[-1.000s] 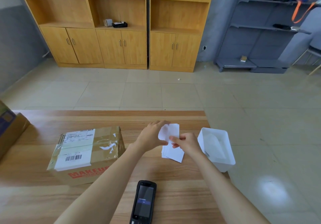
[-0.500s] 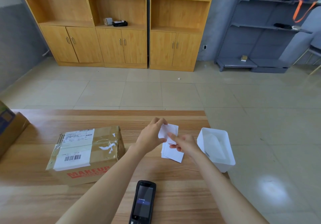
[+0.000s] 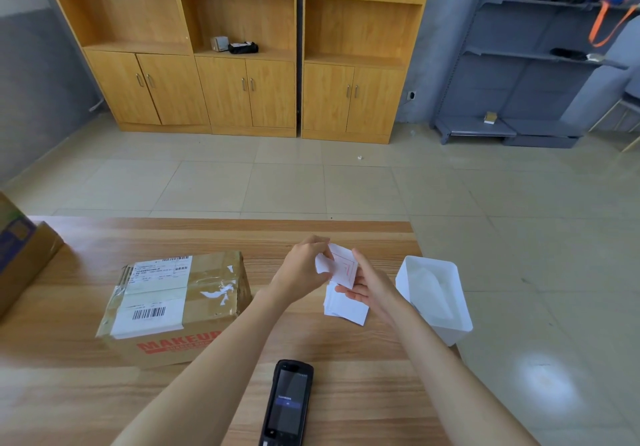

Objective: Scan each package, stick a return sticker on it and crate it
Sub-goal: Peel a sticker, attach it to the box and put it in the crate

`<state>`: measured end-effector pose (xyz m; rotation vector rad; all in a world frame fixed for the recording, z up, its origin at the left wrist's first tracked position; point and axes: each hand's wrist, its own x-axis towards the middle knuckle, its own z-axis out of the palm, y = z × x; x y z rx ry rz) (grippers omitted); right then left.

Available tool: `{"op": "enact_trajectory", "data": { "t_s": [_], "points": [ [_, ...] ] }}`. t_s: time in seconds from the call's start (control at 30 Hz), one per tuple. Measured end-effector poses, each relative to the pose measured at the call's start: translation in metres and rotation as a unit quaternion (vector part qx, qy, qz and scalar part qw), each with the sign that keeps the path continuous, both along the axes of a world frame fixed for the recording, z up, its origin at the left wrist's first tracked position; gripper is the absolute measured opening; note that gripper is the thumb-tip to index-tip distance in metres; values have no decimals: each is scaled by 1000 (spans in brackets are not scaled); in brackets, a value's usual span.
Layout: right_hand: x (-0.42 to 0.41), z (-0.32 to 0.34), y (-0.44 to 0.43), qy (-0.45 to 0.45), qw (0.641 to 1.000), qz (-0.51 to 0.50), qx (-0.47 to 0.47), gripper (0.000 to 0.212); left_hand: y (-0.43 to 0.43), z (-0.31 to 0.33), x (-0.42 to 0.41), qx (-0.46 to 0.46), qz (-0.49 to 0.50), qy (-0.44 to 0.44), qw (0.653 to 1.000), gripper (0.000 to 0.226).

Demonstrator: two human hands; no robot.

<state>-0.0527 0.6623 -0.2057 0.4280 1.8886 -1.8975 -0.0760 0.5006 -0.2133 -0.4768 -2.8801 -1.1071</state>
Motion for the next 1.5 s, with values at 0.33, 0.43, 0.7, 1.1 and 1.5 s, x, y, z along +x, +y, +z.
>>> {"op": "enact_trajectory", "data": {
  "t_s": [0.33, 0.43, 0.7, 1.1, 1.5],
  "points": [
    [-5, -9, 2, 18, 996, -83, 9, 34, 2, 7, 11, 76, 8, -92, 993, 31],
    [-5, -8, 3, 39, 994, -100, -14, 24, 1, 9, 15, 93, 5, -109, 990, 41],
    [-12, -7, 5, 45, 996, -80, -7, 16, -4, 11, 8, 80, 61, -73, 992, 51],
    [-10, -6, 0, 54, 997, -52, -33, 28, 4, 7, 5, -69, 29, 68, 995, 48],
    [-7, -6, 0, 91, 992, -63, -68, 31, 8, 5, 2, -13, 9, 24, 1000, 26]
  ]
}}
